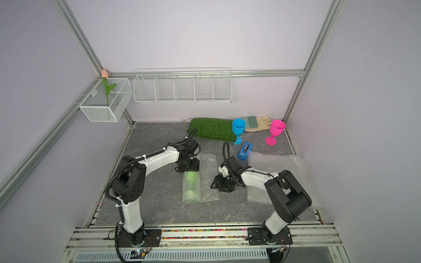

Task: Wrap wine glasses in bubble wrap
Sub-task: Wrap the wine glass in bubble wrap.

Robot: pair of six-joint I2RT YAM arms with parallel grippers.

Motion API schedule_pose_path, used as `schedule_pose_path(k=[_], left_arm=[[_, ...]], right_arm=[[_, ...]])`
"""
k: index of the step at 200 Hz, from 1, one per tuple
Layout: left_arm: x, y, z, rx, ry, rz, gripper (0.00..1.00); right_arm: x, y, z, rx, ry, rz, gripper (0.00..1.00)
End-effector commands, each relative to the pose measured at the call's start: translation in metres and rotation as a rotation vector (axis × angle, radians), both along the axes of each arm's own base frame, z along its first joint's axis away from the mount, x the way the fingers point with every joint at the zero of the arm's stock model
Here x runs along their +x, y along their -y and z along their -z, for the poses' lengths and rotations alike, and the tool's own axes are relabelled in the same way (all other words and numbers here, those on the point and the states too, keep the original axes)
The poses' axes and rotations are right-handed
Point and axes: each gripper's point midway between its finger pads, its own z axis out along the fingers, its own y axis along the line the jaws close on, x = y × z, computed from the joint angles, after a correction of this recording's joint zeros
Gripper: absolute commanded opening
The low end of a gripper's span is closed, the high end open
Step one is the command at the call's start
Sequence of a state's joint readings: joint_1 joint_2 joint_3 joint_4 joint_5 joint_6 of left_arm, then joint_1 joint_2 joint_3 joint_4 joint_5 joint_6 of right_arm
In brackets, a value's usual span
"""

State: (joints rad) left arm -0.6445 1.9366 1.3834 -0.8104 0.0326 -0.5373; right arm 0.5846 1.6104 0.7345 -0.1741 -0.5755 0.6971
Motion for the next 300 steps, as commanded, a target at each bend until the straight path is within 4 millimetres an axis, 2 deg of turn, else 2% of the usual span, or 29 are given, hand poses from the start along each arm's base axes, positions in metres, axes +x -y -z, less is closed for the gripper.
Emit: schedule_pose_path(k=[1, 30, 54, 75, 88, 103, 114, 125, 143, 154, 163, 171, 175, 193, 216, 228, 272, 300], left_arm=[[-0.015, -0.022, 0.019, 0.106, -0.076, -0.005, 0.73], [-0.015, -0.022, 0.018, 0.104, -0.075, -0.005, 0.72], [-0.015, -0.022, 0.017, 0.105, -0.075, -0.004, 0.7], [-0.014, -0.021, 0.015, 0.103, -0.074, -0.001, 0.7], [-0.014, -0.02, 0.015, 0.098, -0.073, 0.001, 0.7], [-0.015, -0.02, 0.015, 0.092, -0.075, 0.004, 0.7], [-0.016, -0.019, 0.016, 0.087, -0.077, 0.005, 0.7], [-0.017, -0.018, 0.017, 0.079, -0.078, 0.008, 0.68], [-0.017, -0.017, 0.016, 0.069, -0.072, 0.011, 0.66], [-0.018, -0.017, 0.016, 0.07, -0.076, 0.013, 0.65], [-0.018, -0.018, 0.017, 0.072, -0.08, 0.016, 0.65], [-0.019, -0.018, 0.017, 0.072, -0.082, 0.017, 0.65], [-0.019, -0.018, 0.017, 0.074, -0.083, 0.02, 0.65], [-0.019, -0.018, 0.016, 0.071, -0.08, 0.02, 0.65], [-0.018, -0.017, 0.015, 0.067, -0.078, 0.018, 0.65], [-0.018, -0.016, 0.014, 0.065, -0.077, 0.018, 0.65], [-0.018, -0.014, 0.014, 0.055, -0.074, 0.025, 0.65], [-0.016, -0.012, 0.013, 0.048, -0.069, 0.031, 0.65]], right_arm=[[-0.01, -0.013, 0.0, 0.106, -0.06, 0.001, 0.57], [-0.004, -0.02, -0.01, 0.161, -0.038, 0.013, 0.52], [-0.001, -0.015, -0.009, 0.127, -0.015, 0.024, 0.51], [0.003, 0.021, -0.001, -0.15, 0.053, 0.034, 0.55], [0.01, 0.04, -0.011, -0.268, 0.125, 0.049, 0.57], [0.018, 0.045, -0.028, -0.3, 0.19, 0.067, 0.57], [0.021, 0.037, -0.04, -0.274, 0.221, 0.062, 0.54], [0.021, 0.018, -0.048, -0.201, 0.227, 0.037, 0.46], [0.018, -0.011, -0.043, -0.088, 0.171, -0.001, 0.32], [0.019, -0.03, -0.045, -0.01, 0.158, -0.013, 0.28], [0.021, -0.046, -0.051, 0.066, 0.147, -0.019, 0.29], [0.021, -0.056, -0.054, 0.113, 0.135, -0.025, 0.37], [0.026, -0.066, -0.065, 0.144, 0.152, -0.028, 0.42], [0.03, -0.081, -0.067, 0.168, 0.16, -0.032, 0.49], [0.037, -0.09, -0.053, 0.165, 0.133, -0.027, 0.51], [0.039, -0.093, -0.044, 0.154, 0.12, -0.025, 0.48], [0.051, -0.086, -0.019, 0.091, 0.113, 0.009, 0.34], [0.053, -0.083, -0.013, 0.09, 0.103, 0.016, 0.22]])
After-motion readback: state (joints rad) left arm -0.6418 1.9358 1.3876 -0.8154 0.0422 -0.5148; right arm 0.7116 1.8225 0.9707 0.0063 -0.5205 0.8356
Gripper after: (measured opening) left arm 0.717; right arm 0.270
